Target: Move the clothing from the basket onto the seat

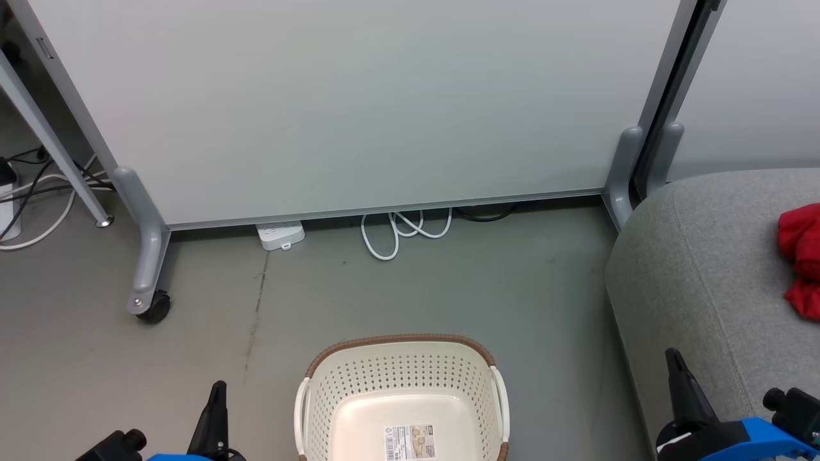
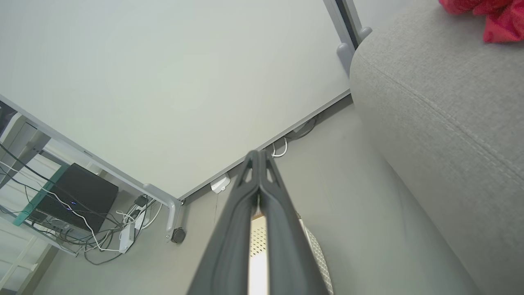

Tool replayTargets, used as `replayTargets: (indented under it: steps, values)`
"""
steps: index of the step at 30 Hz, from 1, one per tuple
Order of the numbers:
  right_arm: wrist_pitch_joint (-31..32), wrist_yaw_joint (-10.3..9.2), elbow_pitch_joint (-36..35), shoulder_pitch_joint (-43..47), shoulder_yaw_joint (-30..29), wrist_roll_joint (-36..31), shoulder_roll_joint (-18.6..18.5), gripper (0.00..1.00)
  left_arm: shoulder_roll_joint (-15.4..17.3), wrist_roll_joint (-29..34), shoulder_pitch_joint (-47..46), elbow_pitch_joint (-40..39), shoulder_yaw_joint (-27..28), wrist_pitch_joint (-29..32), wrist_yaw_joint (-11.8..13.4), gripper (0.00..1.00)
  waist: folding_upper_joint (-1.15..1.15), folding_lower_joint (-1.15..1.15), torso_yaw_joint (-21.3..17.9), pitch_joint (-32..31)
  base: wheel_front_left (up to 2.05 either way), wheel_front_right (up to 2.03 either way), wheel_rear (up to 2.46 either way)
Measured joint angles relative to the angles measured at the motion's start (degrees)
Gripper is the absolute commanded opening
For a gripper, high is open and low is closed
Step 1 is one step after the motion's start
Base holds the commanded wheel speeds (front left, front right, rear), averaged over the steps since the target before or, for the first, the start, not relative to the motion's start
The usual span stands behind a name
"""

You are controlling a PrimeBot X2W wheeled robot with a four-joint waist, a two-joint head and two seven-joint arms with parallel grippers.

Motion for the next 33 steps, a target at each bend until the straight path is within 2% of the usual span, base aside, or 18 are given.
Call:
replayTargets:
  steps: [33]
  values:
    - [2.1,-0.01,2.0,-3.5,-0.3,25.7,0.0,0.00,0.0,-21.5,-1.3,-4.1,4.1,5.8,0.0,0.00,0.00,0.00,-1.4,0.1,0.00,0.00,0.00]
